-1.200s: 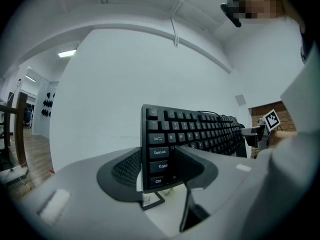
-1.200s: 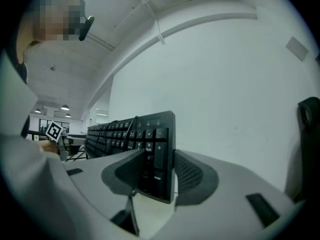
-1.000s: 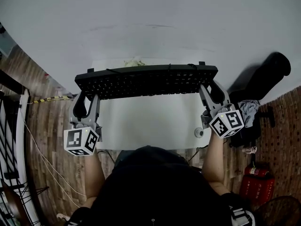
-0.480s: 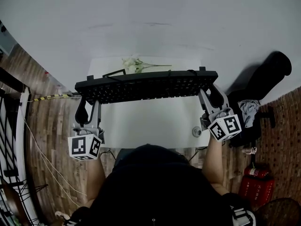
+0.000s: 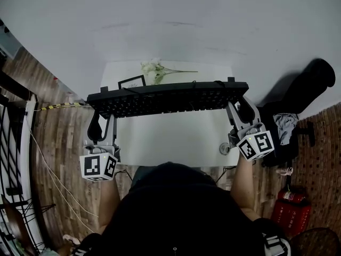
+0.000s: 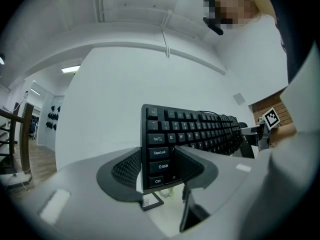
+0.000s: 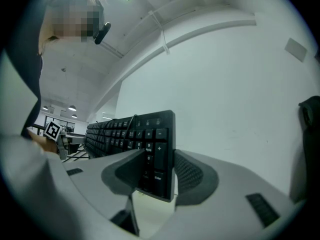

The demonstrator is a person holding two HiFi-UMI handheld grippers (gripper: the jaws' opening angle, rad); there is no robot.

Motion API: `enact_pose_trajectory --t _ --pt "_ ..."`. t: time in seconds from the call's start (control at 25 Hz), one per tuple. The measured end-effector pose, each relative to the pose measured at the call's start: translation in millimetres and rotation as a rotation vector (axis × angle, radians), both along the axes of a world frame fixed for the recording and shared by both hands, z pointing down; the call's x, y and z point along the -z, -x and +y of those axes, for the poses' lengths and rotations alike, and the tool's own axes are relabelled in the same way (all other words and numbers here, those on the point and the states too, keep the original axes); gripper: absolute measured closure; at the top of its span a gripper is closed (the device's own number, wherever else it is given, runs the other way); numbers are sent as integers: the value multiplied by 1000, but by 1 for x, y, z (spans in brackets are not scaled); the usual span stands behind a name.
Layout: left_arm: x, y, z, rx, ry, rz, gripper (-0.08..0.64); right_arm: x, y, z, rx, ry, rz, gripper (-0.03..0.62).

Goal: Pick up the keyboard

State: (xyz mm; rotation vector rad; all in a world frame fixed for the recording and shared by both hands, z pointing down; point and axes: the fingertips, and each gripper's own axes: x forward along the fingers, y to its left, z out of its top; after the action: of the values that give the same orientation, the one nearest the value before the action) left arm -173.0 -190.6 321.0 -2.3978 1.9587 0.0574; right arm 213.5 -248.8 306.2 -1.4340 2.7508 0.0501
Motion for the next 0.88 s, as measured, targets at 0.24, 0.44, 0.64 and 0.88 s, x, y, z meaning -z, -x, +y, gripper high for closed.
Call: enact_pose_trajectory --t 0.24,0.44,0.64,0.88 --pt "9 5 -3 0 6 -2 345 5 4 -3 -6 20 1 402" --pt "-9 -4 6 10 15 -4 344 -13 -3 2 7 21 5 402" --pt "-17 -4 11 19 26 -3 344 -20 -3 3 15 32 7 402" --pt "-26 -4 15 30 50 6 344 -27 -3 3 24 49 17 402"
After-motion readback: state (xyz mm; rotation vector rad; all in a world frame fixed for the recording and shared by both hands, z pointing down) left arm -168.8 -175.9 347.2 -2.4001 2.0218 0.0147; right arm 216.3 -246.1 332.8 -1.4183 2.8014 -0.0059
